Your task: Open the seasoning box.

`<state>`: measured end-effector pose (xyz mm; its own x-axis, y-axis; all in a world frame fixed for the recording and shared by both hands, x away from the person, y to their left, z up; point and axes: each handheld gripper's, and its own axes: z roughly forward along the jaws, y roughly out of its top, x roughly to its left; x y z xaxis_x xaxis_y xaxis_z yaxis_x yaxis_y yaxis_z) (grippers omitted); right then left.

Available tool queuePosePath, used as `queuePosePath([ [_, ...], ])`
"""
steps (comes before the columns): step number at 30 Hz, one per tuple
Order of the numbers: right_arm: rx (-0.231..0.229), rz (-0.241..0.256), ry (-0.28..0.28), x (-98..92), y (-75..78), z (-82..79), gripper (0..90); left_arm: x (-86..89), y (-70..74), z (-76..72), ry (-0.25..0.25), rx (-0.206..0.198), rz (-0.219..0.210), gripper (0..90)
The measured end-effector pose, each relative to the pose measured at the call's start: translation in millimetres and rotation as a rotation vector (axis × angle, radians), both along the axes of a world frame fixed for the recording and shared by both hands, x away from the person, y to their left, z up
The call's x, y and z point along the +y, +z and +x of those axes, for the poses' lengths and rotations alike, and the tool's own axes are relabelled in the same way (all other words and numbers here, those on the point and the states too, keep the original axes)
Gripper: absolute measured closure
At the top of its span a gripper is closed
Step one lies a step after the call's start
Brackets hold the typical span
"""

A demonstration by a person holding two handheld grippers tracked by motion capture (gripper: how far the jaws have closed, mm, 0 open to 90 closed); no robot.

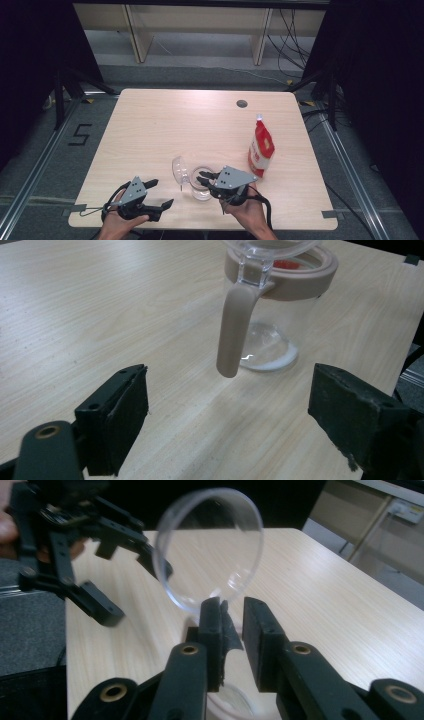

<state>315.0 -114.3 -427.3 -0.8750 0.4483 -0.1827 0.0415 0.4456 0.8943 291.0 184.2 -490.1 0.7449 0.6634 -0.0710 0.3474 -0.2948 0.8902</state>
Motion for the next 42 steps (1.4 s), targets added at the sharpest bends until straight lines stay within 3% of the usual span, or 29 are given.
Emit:
queuePosePath([
  [2, -0.003, 0.005, -0.019, -7.1, -2.0, 0.9, 76.8, -0.3, 0.5, -0.2, -0.002, -0.012, 0.013, 15.8],
  [4, 0.005, 0.017, -0.056, -20.4, -5.0, 0.2, 72.0, -1.7, -0.7, -0.5, 0.004, 0.002, -0.002, 15.9],
  [8, 0.002, 0.021, -0.076, -32.7, -8.4, -3.0, 65.7, -1.4, -0.6, -0.2, 0.008, 0.004, -0.002, 15.8],
  [9, 0.01, 0.018, -0.109, -38.3, -10.2, -4.8, 64.3, -0.2, 0.0, 0.9, -0.003, -0.01, 0.012, 15.8],
  [11, 0.033, 0.028, -0.138, -49.7, -14.5, -8.1, 60.5, -1.0, -0.6, 0.2, 0.011, 0.003, -0.004, 15.8],
  [12, 0.033, 0.028, -0.138, -49.7, -14.5, -8.1, 60.5, 0.5, 0.3, 1.3, -0.003, -0.016, 0.019, 15.8],
  [13, 0.034, 0.026, -0.15, -54.3, -16.6, -9.5, 59.8, -0.6, 0.3, -0.3, 0.018, 0.0, 0.007, 15.9],
  [18, 0.056, 0.049, -0.207, -72.3, -24.0, -14.5, 56.0, -1.9, 0.7, 0.0, 0.022, 0.001, -0.014, 15.9],
  [19, 0.055, 0.048, -0.223, -77.3, -24.9, -15.3, 55.1, -0.9, 1.3, 0.7, 0.013, -0.003, 0.004, 15.8],
  [22, 0.073, 0.06, -0.26, -90.6, -28.6, -18.7, 53.0, -3.7, 0.6, 1.5, 0.012, 0.004, -0.004, 15.8],
  [24, 0.068, 0.068, -0.261, -93.1, -30.6, -17.8, 52.2, -5.8, -0.1, 2.0, 0.005, 0.005, -0.002, 15.9],
  [26, 0.109, 0.079, -0.294, -99.0, -33.0, -21.2, 51.3, -6.4, -0.1, 2.2, 0.009, 0.004, 0.009, 15.9],
  [28, 0.078, 0.078, -0.3, -105.2, -35.1, -22.7, 50.2, -7.3, -0.6, 3.3, 0.007, 0.007, 0.0, 15.9],
  [33, 0.1, 0.079, -0.327, -110.8, -38.4, -27.8, 47.5, -8.5, -1.4, 4.0, 0.009, 0.01, -0.015, 15.9],
  [34, 0.089, 0.07, -0.338, -114.4, -39.0, -27.3, 47.1, -7.5, -1.0, 4.9, 0.002, -0.005, -0.001, 15.9],
  [38, 0.147, 0.097, -0.418, -122.8, -41.3, -31.9, 44.4, -7.7, -1.6, 4.8, 0.013, 0.014, -0.01, 15.9],
  [39, 0.147, 0.097, -0.418, -122.8, -41.3, -31.9, 44.4, -7.7, -1.6, 4.8, 0.013, 0.014, -0.01, 15.8],
  [40, 0.114, 0.086, -0.428, -127.9, -41.9, -31.0, 41.6, -7.7, -1.6, 4.7, 0.012, 0.014, -0.01, 15.9],
  [42, 0.126, 0.08, -0.458, -129.6, -41.6, -32.8, 40.3, -7.4, -1.2, 4.3, 0.01, 0.007, 0.002, 15.8],
])
